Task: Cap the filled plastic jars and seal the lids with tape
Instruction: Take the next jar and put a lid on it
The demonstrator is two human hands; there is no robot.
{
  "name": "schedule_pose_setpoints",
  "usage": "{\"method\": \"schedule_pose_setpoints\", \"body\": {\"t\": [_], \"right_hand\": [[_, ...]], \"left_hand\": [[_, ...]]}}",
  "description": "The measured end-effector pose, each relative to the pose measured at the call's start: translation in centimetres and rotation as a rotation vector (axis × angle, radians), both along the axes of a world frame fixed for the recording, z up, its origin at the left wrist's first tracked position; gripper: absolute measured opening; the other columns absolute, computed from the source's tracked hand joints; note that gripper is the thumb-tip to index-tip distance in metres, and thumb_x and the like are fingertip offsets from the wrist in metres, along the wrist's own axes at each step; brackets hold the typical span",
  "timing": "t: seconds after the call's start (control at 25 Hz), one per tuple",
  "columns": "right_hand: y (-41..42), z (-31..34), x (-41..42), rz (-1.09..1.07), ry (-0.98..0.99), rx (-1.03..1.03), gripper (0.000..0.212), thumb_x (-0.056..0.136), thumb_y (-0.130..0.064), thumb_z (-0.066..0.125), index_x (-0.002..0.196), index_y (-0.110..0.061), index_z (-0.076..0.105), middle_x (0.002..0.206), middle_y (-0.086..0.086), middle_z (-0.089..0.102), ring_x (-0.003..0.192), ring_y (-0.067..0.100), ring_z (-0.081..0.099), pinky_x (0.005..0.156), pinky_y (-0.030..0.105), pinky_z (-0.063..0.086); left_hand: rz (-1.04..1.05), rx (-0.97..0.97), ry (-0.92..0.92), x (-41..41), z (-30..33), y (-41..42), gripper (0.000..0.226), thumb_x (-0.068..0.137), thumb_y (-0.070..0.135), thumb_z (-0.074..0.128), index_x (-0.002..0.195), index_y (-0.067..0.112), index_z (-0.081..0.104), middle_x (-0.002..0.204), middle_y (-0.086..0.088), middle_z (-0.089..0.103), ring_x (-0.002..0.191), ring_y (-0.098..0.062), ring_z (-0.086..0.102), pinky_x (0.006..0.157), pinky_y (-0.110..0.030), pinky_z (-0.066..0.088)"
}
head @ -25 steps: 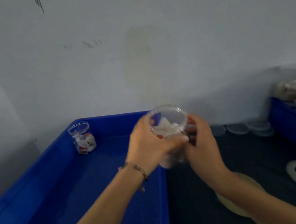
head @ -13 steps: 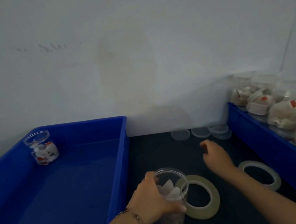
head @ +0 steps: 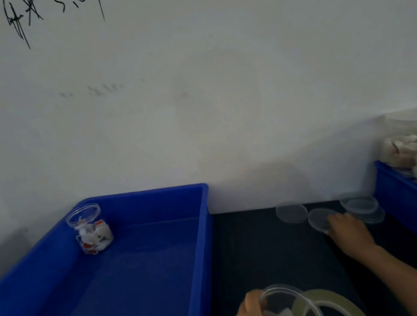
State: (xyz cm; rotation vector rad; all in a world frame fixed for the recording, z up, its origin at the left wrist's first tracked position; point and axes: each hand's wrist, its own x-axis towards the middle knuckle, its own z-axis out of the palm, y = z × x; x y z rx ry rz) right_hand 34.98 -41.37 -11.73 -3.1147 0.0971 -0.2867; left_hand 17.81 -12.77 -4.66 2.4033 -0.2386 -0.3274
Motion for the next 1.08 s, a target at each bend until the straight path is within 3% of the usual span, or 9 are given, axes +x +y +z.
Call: {"method": "schedule_pose_setpoints", "body": {"t": [0.08, 0.2, 0.32, 0.36, 0.44, 0.56, 0.76, 0.92, 1.08], "right_hand": [[1.0, 0.2, -2.3, 0.079, -0.009, -0.032, 0.015, 0.100, -0.024, 0.044, 0.103, -0.017, 0.056, 0.110, 0.000, 0.058, 0.096, 0.012, 0.049, 0.070, 0.021, 0.034], [3.4, 2.0, -6.9, 0.096, -0.211, 0.574, 0.013, 0.100, -0.016, 0.041, 0.095, -0.014, 0.052, 0.094, 0.004, 0.056, 0.080, 0.016, 0.053, 0.070, 0.032, 0.046], [4.7, 7.1, -11.6, -0.062, -0.555, 1.196, 0.011, 0.102, -0.021, 0.036, 0.103, -0.017, 0.047, 0.082, -0.002, 0.056, 0.071, 0.011, 0.057, 0.063, 0.027, 0.045], [4.8, 8.5, -13.3, -0.090, -0.559, 1.361, 0.010, 0.102, -0.020, 0.037, 0.106, -0.018, 0.046, 0.080, -0.001, 0.055, 0.066, 0.012, 0.056, 0.060, 0.025, 0.043], [5.9, 10.6, -16.6, -0.049, -0.258, 1.584, 0.013, 0.099, -0.018, 0.043, 0.104, -0.014, 0.054, 0.080, 0.005, 0.056, 0.062, 0.013, 0.052, 0.057, 0.027, 0.043], [8.8, 10.4, -20.4, 0.071, 0.151, 1.373, 0.013, 0.094, -0.029, 0.055, 0.101, -0.022, 0.062, 0.092, 0.001, 0.065, 0.073, 0.011, 0.062, 0.061, 0.024, 0.047], [11.6, 11.1, -22.3, 0.387, -0.004, 1.078, 0.018, 0.093, -0.034, 0.054, 0.108, -0.044, 0.058, 0.110, -0.021, 0.060, 0.101, -0.007, 0.057, 0.079, 0.011, 0.048], [12.7, 12.9, -22.5, 0.638, 0.071, 0.717, 0.053, 0.075, -0.082, 0.039, 0.120, -0.056, 0.047, 0.133, -0.032, 0.042, 0.121, -0.017, 0.038, 0.098, 0.010, 0.035], [12.9, 15.2, -22.6, 0.794, 0.067, 0.784, 0.036, 0.083, -0.070, 0.043, 0.118, -0.062, 0.046, 0.126, -0.038, 0.049, 0.123, -0.010, 0.045, 0.099, 0.012, 0.040]], "left_hand": [[0.004, 0.009, 0.009, -0.1, 0.3, -0.1, 0.045, 0.091, 0.031, 0.058, 0.131, 0.029, 0.037, 0.135, 0.006, 0.044, 0.120, -0.005, 0.046, 0.102, -0.020, 0.035], [-0.077, 0.034, 0.020, -0.9, 0.6, 0.4, 0.020, 0.093, 0.030, 0.055, 0.112, 0.026, 0.048, 0.132, 0.001, 0.047, 0.118, -0.010, 0.048, 0.099, -0.024, 0.036], [-0.064, -0.038, -0.028, -1.5, 2.0, -0.7, 0.058, 0.074, 0.047, 0.073, 0.123, 0.035, 0.044, 0.127, 0.013, 0.048, 0.110, 0.002, 0.048, 0.095, -0.019, 0.038], [-0.101, -0.078, -0.046, -2.5, 2.4, -0.5, 0.075, 0.060, 0.058, 0.078, 0.123, 0.041, 0.042, 0.124, 0.021, 0.046, 0.107, 0.005, 0.047, 0.094, -0.017, 0.039], [-0.140, -0.123, -0.132, -3.8, 2.4, 0.0, 0.092, 0.043, 0.070, 0.079, 0.123, 0.044, 0.040, 0.121, 0.025, 0.044, 0.109, 0.005, 0.047, 0.094, -0.017, 0.042], [-0.150, -0.151, -0.264, -4.3, 2.0, -0.2, 0.093, 0.042, 0.071, 0.076, 0.123, 0.039, 0.043, 0.123, 0.021, 0.045, 0.111, 0.003, 0.046, 0.097, -0.022, 0.044], [-0.127, -0.255, -0.361, -5.3, 2.5, 0.1, 0.070, 0.047, 0.066, 0.074, 0.107, 0.054, 0.039, 0.113, 0.029, 0.045, 0.109, 0.010, 0.042, 0.096, -0.015, 0.040], [-0.170, -0.436, -0.278, -5.9, 3.4, 0.8, 0.055, 0.052, 0.052, 0.078, 0.099, 0.058, 0.051, 0.105, 0.027, 0.061, 0.102, 0.007, 0.056, 0.083, -0.010, 0.047], [-0.184, -0.617, -0.235, -5.7, 4.5, 1.7, 0.061, 0.056, 0.039, 0.084, 0.109, 0.036, 0.055, 0.102, 0.018, 0.066, 0.093, -0.001, 0.064, 0.074, -0.012, 0.050]]}}
